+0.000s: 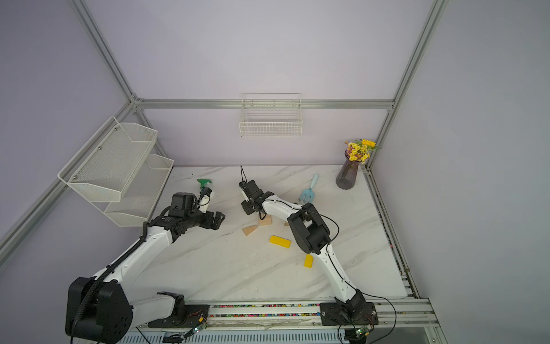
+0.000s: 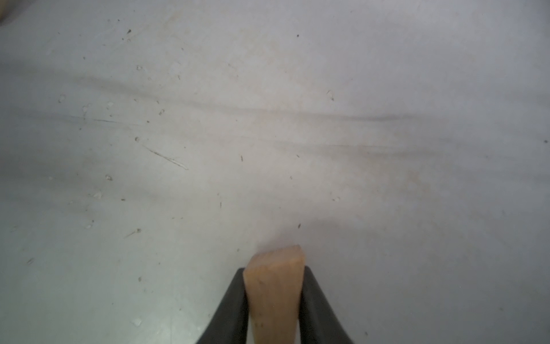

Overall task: Assemble a small pinwheel with building blocks
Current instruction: Pick up the building block from the center of the board, then assemble the building block at the center of the board.

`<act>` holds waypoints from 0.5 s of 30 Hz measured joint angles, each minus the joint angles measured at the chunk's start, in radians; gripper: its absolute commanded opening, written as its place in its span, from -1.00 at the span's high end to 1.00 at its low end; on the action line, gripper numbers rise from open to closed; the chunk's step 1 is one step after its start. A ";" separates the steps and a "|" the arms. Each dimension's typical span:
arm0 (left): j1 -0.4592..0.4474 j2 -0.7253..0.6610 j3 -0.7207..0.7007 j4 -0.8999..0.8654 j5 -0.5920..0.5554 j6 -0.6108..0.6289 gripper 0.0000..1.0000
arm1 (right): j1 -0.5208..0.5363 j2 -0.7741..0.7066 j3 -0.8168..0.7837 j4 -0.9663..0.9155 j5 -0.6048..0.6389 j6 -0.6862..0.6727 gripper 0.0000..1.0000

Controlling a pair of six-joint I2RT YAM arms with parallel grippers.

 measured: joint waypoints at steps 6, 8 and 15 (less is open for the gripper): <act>0.000 0.001 0.000 0.000 0.007 -0.001 -1.00 | 0.000 -0.002 -0.011 -0.006 0.027 -0.002 0.36; 0.000 0.002 0.000 0.001 0.008 -0.002 -1.00 | 0.000 -0.002 -0.011 -0.008 0.037 0.001 0.36; 0.000 0.003 0.000 0.000 0.010 -0.002 -1.00 | -0.005 -0.002 -0.011 -0.008 0.060 0.010 0.36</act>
